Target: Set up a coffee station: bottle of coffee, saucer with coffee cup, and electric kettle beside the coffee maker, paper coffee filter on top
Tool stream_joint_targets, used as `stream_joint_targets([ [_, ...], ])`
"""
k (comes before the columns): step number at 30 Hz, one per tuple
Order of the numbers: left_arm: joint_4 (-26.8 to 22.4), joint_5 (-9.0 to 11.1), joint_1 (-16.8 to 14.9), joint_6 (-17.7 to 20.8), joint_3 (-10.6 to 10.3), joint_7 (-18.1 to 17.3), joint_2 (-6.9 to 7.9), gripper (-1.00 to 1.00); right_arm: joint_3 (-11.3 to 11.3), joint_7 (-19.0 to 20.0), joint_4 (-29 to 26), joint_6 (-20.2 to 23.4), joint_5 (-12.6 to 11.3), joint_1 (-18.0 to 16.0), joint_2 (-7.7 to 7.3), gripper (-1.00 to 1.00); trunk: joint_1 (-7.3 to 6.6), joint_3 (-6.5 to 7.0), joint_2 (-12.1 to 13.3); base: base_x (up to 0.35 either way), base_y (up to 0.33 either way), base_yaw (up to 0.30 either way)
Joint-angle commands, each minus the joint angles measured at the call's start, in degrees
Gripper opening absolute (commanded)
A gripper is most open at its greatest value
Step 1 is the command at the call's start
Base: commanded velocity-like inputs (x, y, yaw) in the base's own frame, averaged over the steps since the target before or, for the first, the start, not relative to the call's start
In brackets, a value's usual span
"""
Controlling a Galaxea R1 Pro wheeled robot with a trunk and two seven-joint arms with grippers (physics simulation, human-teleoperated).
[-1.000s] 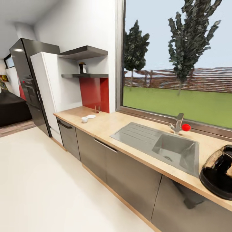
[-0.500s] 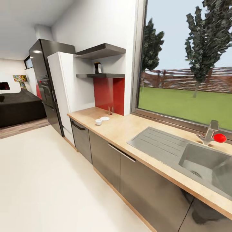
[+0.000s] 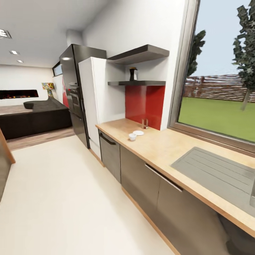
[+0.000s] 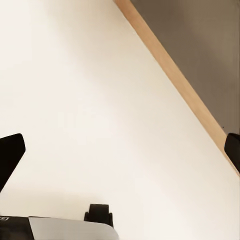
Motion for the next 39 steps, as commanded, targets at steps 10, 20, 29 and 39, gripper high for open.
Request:
stream_joint_targets([
  [10, 0.1, -0.6, -0.1, -0.2, 0.3, 0.2, -0.02, 1.00, 0.1, 0.1, 0.1, -0.1, 0.6, 0.0, -0.19, 1.00, 0.04, -0.07, -0.1, 0.289, 0.208, 0.127],
  [20, 0.1, -0.6, -0.1, -0.2, 0.3, 0.2, -0.04, 1.00, 0.2, 0.1, 0.2, -0.1, 0.7, 0.0, -0.14, 1.00, 0.04, -0.07, -0.1, 0.305, 0.177, 0.005],
  [29, 0.1, -0.6, -0.1, -0.2, 0.3, 0.2, -0.04, 1.00, 0.2, 0.1, 0.2, -0.1, 0.7, 0.0, -0.11, 1.00, 0.04, -0.07, -0.1, 0.318, 0.113, 0.139],
  [39, 0.1, -0.6, -0.1, -0.2, 0.3, 0.2, -0.01, 1.00, 0.2, 0.1, 0.2, -0.1, 0.7, 0.0, -0.11, 1.00, 0.04, -0.07, -0.1, 0.330, 0.010, 0.263],
])
